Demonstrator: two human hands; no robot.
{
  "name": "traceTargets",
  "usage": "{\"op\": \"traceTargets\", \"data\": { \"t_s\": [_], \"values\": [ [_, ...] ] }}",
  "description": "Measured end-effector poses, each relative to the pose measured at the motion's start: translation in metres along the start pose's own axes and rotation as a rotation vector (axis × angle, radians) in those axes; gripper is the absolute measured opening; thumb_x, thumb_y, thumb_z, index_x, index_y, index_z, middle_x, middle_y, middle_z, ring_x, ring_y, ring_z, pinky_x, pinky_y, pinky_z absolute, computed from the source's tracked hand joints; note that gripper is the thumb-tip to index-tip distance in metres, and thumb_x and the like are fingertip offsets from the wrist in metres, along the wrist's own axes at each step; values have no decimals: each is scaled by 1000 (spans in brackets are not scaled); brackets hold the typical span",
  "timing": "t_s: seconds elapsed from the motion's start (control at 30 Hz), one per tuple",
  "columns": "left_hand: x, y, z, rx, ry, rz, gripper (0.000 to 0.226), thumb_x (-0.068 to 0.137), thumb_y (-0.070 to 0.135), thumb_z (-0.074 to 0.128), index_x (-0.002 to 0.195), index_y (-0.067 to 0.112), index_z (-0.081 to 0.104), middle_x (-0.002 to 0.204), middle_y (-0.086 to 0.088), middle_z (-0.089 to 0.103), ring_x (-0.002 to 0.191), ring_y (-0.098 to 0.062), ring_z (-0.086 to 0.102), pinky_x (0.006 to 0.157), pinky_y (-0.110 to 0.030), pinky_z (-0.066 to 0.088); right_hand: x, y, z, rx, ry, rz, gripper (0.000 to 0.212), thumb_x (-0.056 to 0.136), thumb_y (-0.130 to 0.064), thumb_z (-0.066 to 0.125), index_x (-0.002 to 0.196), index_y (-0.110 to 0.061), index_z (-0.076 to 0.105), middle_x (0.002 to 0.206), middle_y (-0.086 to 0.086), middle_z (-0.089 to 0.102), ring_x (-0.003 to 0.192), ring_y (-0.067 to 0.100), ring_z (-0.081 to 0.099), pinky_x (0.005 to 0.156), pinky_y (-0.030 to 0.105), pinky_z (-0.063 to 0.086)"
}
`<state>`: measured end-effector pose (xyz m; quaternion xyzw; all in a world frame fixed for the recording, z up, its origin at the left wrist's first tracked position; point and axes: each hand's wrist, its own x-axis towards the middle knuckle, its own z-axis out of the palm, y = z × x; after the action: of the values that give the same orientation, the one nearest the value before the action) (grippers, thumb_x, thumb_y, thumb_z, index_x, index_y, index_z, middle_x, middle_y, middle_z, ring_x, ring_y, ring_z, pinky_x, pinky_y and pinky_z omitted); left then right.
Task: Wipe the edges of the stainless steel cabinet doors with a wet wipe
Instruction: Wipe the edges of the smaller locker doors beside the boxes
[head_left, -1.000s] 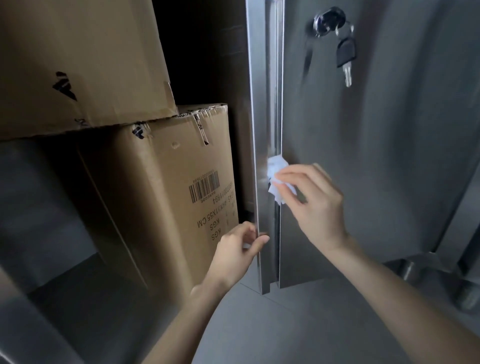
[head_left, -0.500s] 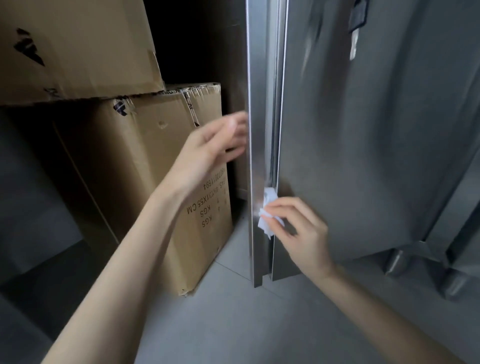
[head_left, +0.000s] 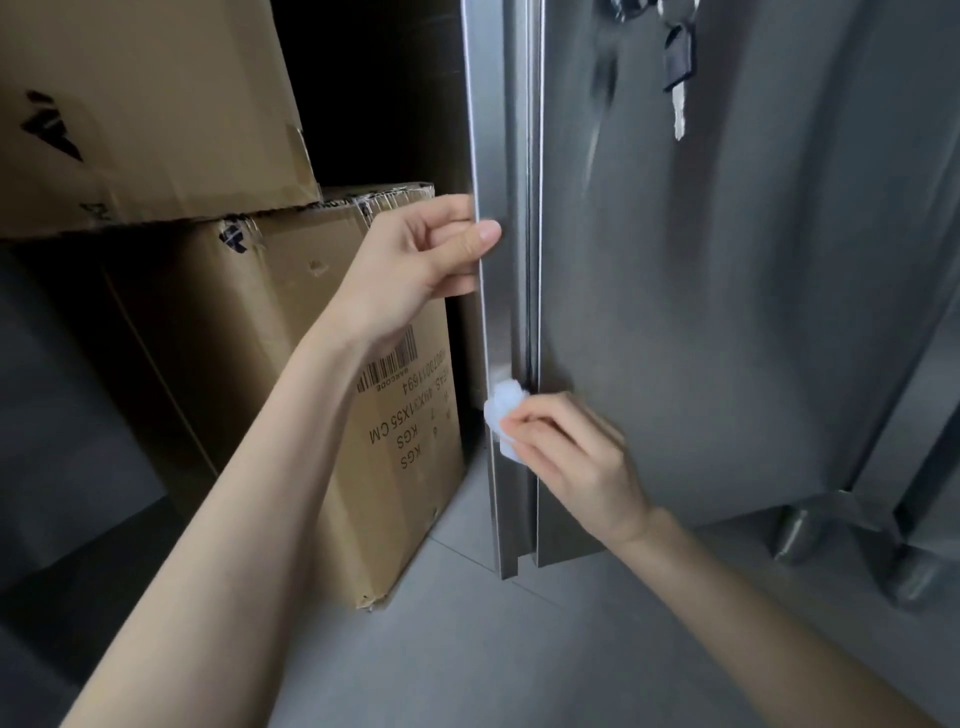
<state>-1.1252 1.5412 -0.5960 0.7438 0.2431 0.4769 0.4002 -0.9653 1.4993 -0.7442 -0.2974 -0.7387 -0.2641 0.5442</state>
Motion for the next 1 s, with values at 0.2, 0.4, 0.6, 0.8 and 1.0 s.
{"op": "traceTargets", "data": {
  "t_s": [0.2,0.4,0.6,0.8,1.0],
  "values": [
    [8,-6,5,68,117,-10,13,96,14,57,105,7,62,69,5,42,65,-4,42,78,-22,45,-7,12,-5,-104,-248,-103,19,73,14,69,69,-3,62,70,8,59,58,22,52,50,30,46],
    [0,-8,5,7,90,23,34,92,21,62,113,-6,60,94,-16,49,91,-24,49,99,-53,46,57,2,-4,21,20,7,12,87,5,62,76,6,67,80,11,66,65,28,57,60,35,48],
    [4,-8,7,103,128,22,21,99,14,53,117,5,59,50,23,50,50,8,47,62,-10,40,-20,-8,6,-37,-429,-198,17,80,8,66,67,-3,64,67,7,59,57,20,51,51,28,47],
    [4,-7,11,119,155,26,12,100,12,50,110,9,57,47,23,50,48,10,48,68,-12,44,-6,1,11,-79,-445,-268,24,87,8,51,69,-3,63,73,8,61,60,21,52,53,28,45],
    [0,-7,13,102,138,55,10,100,13,50,102,14,60,48,22,49,51,9,47,72,-13,46,-16,-2,12,-71,-287,-164,20,89,5,57,72,-3,62,76,7,61,62,21,50,56,29,47]
  ]
}}
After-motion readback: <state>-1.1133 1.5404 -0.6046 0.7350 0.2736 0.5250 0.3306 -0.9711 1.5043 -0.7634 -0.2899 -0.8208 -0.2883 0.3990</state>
